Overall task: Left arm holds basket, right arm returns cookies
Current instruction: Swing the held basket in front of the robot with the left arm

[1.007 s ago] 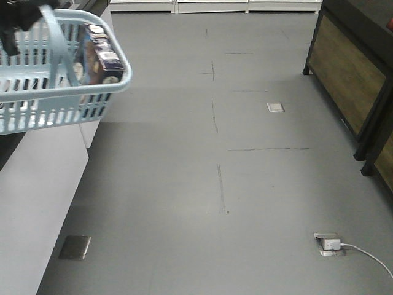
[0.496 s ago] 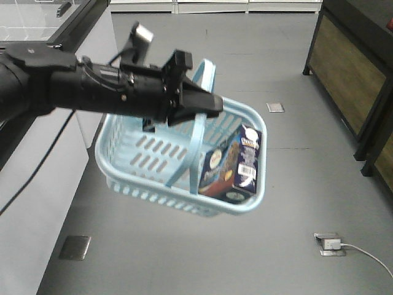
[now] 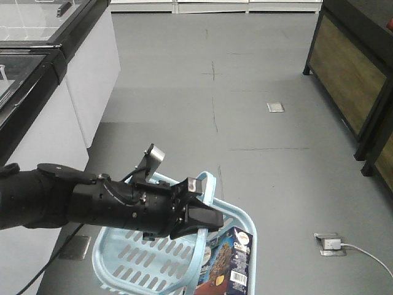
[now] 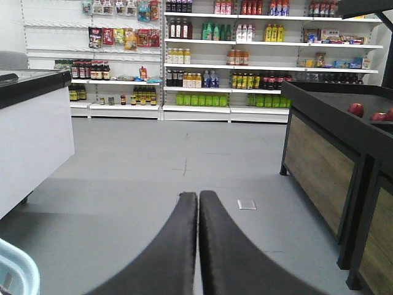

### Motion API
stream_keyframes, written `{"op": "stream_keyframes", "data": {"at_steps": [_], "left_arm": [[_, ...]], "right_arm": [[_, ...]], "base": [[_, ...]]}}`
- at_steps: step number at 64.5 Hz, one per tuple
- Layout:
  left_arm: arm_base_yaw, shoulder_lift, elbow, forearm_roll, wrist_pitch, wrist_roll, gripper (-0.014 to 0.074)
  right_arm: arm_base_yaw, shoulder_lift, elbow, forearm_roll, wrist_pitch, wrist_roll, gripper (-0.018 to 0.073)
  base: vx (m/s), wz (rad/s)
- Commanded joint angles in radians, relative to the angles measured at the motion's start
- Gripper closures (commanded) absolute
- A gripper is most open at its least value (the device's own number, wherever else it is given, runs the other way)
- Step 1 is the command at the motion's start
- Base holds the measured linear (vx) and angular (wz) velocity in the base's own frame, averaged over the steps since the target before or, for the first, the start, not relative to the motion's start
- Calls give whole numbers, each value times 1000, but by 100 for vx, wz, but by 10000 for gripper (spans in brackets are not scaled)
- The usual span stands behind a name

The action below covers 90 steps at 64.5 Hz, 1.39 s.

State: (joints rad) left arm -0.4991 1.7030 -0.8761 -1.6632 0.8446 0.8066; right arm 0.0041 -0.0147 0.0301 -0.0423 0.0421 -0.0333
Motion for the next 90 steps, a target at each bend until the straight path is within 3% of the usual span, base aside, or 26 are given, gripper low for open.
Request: {"op": "stream_keyframes", "data": {"at_steps": [1, 31, 90], "left_arm": [[-1, -58, 16, -77, 109, 39, 604], [-1, -58, 35, -77, 207, 41, 604], [-1, -58, 36, -65, 205, 42, 603]], "right_arm": [[0, -8, -1, -5, -73, -1, 568], [0, -8, -1, -5, -73, -1, 568], [0, -7, -1, -5, -73, -1, 568]], "base": [[0, 0], [0, 0], [0, 0]]}}
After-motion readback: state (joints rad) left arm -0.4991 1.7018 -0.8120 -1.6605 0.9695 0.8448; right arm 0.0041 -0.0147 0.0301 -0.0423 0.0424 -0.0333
